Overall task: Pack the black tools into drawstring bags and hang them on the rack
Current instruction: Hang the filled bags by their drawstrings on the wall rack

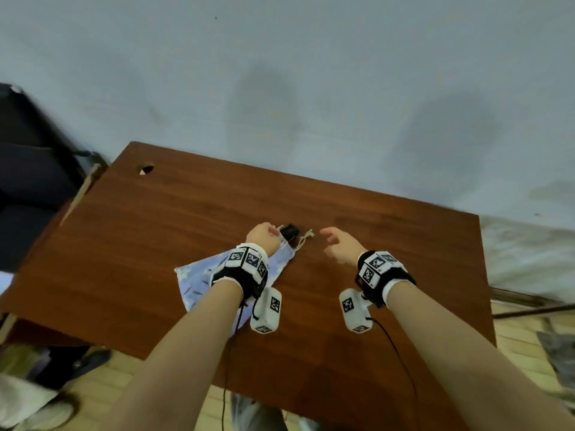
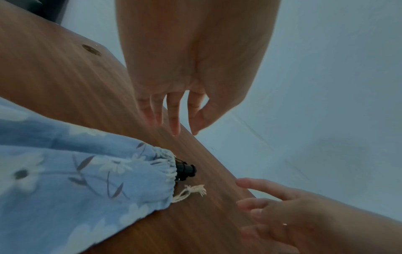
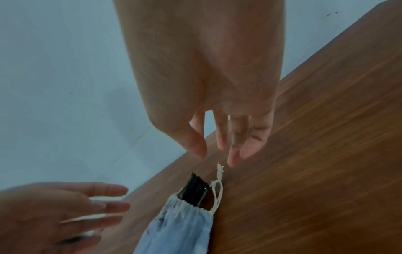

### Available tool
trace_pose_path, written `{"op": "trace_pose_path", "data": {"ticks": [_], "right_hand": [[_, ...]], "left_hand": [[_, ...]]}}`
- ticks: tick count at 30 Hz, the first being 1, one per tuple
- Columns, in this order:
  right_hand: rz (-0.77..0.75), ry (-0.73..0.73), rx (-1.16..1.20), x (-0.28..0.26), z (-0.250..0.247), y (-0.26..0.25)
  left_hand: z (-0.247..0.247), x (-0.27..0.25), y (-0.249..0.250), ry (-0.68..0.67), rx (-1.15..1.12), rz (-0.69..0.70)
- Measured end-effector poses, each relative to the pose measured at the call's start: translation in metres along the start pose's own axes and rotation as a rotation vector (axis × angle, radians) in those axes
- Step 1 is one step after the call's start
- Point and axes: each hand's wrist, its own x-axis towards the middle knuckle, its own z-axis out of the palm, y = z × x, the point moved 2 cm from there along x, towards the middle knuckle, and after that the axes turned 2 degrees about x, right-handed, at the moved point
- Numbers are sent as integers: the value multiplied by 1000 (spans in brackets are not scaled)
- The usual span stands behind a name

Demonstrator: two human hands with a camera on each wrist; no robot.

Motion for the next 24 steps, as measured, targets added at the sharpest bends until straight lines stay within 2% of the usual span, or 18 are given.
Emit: {"op": "trace_pose_path", "data": {"ticks": [6, 9, 13, 15, 19, 22, 24], "right_hand": [[80, 81, -83, 58, 28, -4], [148, 38, -169, 75, 45, -5], [197, 84, -147, 89, 61, -5], [222, 74, -154, 91, 68, -3], [283, 111, -216, 93, 70, -1], [265, 137, -179, 90, 70, -2], [243, 201, -58, 85, 69, -4]], "left_hand": [[-5, 70, -3, -127, 28, 27], [6, 94, -7, -240, 165, 72], [24, 120, -15, -349, 317, 110], [32, 129, -19, -362, 279, 104], [34, 143, -22, -278, 208, 51], [32, 149, -24, -330, 172, 50], [31, 153, -26, -406, 137, 92]]}}
